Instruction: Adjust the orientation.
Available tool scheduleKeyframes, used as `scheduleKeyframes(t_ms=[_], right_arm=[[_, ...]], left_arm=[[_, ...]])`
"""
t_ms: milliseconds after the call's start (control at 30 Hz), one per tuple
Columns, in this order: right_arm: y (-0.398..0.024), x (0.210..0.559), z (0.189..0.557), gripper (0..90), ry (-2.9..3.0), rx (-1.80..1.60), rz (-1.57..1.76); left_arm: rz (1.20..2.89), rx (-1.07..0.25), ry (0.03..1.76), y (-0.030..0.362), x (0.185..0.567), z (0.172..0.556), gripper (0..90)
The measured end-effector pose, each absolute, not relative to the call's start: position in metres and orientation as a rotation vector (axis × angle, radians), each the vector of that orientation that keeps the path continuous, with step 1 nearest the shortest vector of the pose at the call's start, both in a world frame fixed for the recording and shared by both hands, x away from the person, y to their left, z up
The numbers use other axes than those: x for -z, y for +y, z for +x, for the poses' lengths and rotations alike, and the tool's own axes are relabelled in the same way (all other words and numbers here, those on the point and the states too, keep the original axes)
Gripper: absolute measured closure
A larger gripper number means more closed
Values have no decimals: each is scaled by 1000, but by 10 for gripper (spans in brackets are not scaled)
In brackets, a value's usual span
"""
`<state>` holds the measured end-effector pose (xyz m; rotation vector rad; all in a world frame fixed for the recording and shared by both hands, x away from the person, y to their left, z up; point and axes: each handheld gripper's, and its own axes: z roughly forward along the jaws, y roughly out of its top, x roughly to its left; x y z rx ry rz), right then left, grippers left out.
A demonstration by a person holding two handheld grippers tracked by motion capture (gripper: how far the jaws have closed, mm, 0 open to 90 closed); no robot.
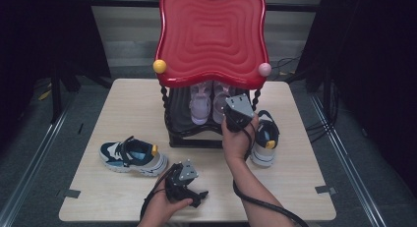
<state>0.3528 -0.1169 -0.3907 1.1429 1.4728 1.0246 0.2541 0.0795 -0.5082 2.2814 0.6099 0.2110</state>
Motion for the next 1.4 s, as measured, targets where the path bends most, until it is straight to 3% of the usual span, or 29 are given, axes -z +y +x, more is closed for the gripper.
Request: scheduleKeyframes(t_ms=[833, 1400], right_arm=[[-116, 407, 358, 816, 1541, -979, 1111], [-122, 397, 339, 571, 1631, -1066, 1083]], left_arm=[[2281, -211, 610, 80, 508, 254, 49], [2279, -210, 609, 79, 508, 254, 49]])
